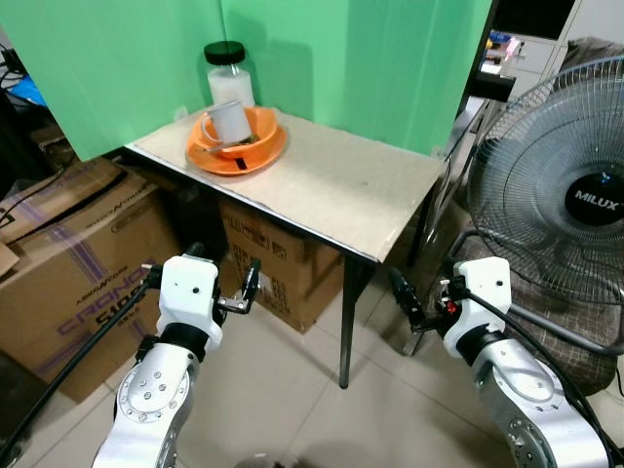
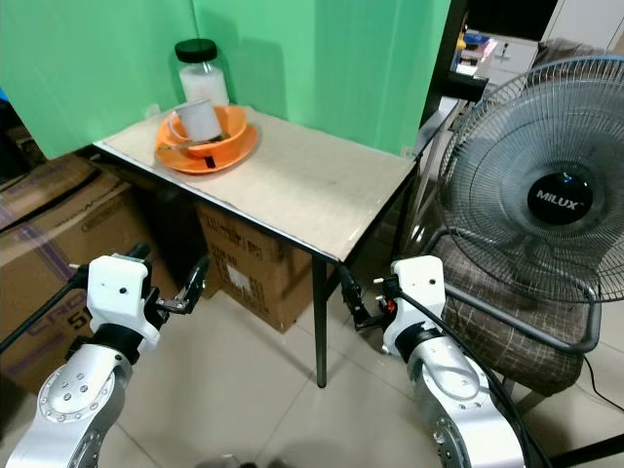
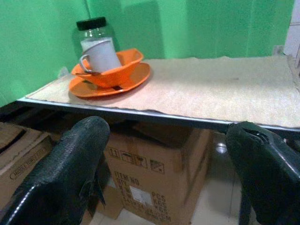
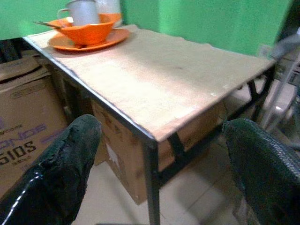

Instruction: Setting the table

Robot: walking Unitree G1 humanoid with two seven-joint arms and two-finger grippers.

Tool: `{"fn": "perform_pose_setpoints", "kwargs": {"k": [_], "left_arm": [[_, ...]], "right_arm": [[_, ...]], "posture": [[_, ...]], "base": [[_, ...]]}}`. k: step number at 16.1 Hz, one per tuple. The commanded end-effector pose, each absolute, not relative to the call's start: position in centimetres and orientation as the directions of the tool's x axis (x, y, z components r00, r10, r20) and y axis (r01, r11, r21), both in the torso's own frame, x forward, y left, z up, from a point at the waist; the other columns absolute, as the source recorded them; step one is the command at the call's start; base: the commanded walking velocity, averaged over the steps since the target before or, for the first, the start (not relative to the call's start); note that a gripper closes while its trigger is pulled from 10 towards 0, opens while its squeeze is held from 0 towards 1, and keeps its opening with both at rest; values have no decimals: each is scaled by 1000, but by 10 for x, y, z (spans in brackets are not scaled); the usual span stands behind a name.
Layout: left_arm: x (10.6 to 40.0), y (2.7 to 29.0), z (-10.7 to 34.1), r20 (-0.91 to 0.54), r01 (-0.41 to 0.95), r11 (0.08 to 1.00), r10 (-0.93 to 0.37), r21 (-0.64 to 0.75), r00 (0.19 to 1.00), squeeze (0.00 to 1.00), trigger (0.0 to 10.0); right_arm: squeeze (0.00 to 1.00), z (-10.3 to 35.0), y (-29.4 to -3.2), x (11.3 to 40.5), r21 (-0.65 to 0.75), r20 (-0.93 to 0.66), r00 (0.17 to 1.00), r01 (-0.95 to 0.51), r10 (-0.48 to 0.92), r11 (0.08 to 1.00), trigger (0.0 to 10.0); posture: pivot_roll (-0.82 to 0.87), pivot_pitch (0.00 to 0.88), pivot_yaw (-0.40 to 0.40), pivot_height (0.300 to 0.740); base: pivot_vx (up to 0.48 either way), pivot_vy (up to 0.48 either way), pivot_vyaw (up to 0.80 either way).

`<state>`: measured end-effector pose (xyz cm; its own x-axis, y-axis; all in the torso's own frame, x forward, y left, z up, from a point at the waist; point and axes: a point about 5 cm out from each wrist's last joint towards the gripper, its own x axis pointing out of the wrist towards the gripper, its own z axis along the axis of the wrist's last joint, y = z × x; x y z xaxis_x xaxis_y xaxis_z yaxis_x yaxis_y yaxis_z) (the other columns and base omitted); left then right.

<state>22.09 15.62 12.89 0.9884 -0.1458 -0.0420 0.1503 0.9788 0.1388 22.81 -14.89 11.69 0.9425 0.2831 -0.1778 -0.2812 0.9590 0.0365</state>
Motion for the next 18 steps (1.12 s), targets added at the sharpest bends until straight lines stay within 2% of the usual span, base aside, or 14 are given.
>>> {"fn": "perform_pose_setpoints", "kwargs": {"k": [1,5,7,13,16,18], "left_arm": [[223,158,134,-19,146,978,-144,147,989,0,10000],[223,158,135,-17,151,977,-150,150,989,0,10000],[223,160,136,-19,150,978,-149,145,989,0,10000],[224,163,137,-21,161,974,-160,156,987,0,10000],[228,164,138,-18,171,972,-170,160,985,0,10000],[230,164,138,-19,183,968,-182,174,983,0,10000]], "right_arm": [[0,120,-142,230,-12,-175,931,-326,319,945,10000],[0,117,-136,232,-4,-192,922,-343,336,939,10000],[0,119,-134,234,55,-173,921,-344,348,937,10000],[0,122,-132,237,60,-140,933,-326,331,944,10000],[0,122,-132,239,-18,-141,945,-302,296,953,10000],[0,121,-131,239,-22,-140,944,-305,299,952,10000]], "posture": [[29,34,23,740],[39,32,23,740],[40,35,27,740],[43,36,40,740],[38,35,45,740],[38,35,47,740]], "base": [[304,0,800],[301,0,800],[330,0,0],[339,0,0],[358,0,0],[358,0,0]]}}
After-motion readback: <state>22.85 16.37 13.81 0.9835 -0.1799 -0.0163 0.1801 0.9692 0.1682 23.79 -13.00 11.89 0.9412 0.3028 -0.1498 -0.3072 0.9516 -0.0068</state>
